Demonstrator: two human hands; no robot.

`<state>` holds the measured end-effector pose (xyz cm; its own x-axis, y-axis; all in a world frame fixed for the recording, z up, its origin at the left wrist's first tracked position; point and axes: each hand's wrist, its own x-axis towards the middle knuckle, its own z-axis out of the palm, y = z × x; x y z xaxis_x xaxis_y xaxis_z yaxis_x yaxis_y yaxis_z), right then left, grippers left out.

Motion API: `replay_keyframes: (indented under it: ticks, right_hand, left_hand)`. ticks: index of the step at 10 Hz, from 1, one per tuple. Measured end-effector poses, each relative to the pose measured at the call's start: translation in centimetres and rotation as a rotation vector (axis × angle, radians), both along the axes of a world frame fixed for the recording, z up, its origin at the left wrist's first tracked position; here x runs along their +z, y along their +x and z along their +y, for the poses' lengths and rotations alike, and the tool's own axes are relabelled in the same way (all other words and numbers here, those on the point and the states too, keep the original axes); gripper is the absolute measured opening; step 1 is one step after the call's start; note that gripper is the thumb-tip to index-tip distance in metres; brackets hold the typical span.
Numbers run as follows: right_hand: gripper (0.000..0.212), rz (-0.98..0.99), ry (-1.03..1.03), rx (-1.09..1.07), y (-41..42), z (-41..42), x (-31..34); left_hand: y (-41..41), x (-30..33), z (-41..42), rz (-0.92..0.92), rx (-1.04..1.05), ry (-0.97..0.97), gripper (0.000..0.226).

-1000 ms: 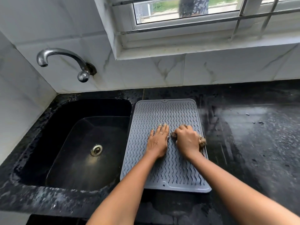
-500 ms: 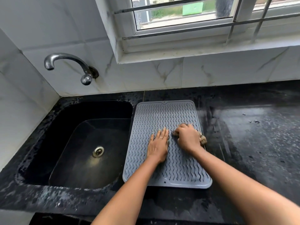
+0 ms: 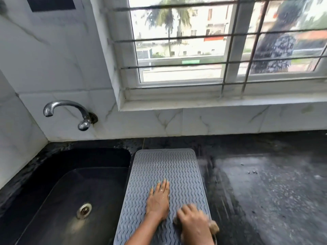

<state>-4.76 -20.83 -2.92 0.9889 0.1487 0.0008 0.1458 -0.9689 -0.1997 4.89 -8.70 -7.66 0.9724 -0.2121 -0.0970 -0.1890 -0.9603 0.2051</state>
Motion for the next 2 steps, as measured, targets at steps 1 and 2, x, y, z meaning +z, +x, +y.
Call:
replay_keyframes:
  ticks: [1,2]
  right_hand:
    - [0.021,0.103,0.175,0.09,-0.4,-1.1,2.4]
    - [0.029,0.034,0.465,0.045,2.0,-3.6,8.9]
  left_hand:
    - [0.4,-0.2,0.0,0.028,-0.009,-0.043,0.064]
    - [1.5,-0.1,-0.2,0.193,-0.011,0.02,0.06]
